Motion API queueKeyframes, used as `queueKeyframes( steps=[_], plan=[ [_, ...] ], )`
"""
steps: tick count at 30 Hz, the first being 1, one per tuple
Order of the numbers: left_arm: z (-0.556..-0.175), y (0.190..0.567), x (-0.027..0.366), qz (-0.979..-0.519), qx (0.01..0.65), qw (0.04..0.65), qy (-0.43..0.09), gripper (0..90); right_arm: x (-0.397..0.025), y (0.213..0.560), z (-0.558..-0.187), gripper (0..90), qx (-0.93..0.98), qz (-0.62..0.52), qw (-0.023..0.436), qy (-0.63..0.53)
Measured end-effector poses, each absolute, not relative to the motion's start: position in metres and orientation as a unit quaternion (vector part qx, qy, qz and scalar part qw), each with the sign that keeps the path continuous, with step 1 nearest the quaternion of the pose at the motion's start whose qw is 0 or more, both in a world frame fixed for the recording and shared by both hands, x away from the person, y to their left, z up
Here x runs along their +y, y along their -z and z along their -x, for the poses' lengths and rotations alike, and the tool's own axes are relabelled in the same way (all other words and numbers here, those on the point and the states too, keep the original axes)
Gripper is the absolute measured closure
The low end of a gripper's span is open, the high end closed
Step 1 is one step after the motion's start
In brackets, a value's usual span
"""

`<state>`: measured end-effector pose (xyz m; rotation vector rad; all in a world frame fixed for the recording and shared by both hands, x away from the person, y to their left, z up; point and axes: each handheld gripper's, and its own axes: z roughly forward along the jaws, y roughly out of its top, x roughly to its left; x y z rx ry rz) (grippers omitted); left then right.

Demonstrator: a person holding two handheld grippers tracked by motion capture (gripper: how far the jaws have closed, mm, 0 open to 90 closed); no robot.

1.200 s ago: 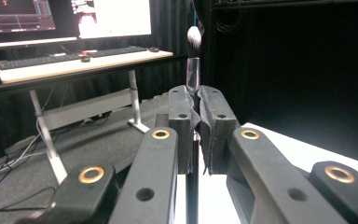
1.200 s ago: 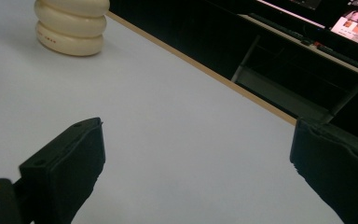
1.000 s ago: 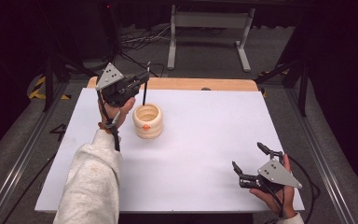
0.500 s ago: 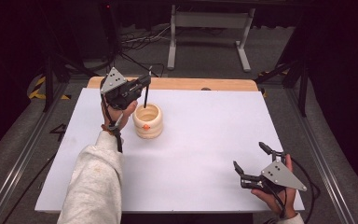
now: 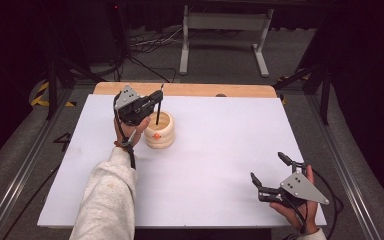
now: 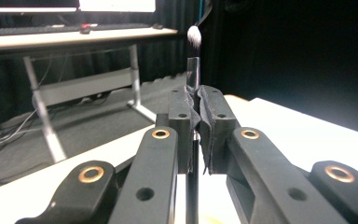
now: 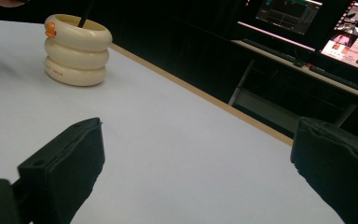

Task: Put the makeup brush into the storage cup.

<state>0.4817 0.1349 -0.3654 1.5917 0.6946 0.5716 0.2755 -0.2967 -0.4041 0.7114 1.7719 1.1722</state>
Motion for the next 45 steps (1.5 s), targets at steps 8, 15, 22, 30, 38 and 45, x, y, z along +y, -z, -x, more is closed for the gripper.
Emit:
queueKeyframes(
  steps=[8, 15, 22, 30, 38, 45],
  plan=[
    [-0.479, 0.376, 0.135, -0.693, 0.308, 0.604, -0.245, 84.2, -0.297, 0.404, -0.276, 3.5, 0.712, -0.287, 0.435, -0.471],
    [-0.474, 0.385, 0.137, -0.699, 0.308, 0.599, -0.242, 84.2, -0.296, 0.404, -0.276, 3.5, 0.713, -0.285, 0.435, -0.470],
    [-0.471, 0.392, 0.136, -0.703, 0.312, 0.591, -0.242, 84.1, -0.295, 0.405, -0.276, 3.5, 0.714, -0.286, 0.435, -0.469],
    [-0.470, 0.392, 0.138, -0.705, 0.314, 0.588, -0.242, 84.1, -0.295, 0.405, -0.276, 3.8, 0.715, -0.287, 0.434, -0.468],
    [-0.468, 0.390, 0.139, -0.703, 0.317, 0.586, -0.247, 84.0, -0.295, 0.405, -0.277, 3.7, 0.716, -0.287, 0.434, -0.466],
    [-0.468, 0.390, 0.138, -0.704, 0.317, 0.584, -0.250, 84.0, -0.295, 0.406, -0.277, 3.8, 0.716, -0.289, 0.433, -0.465]
  ],
)
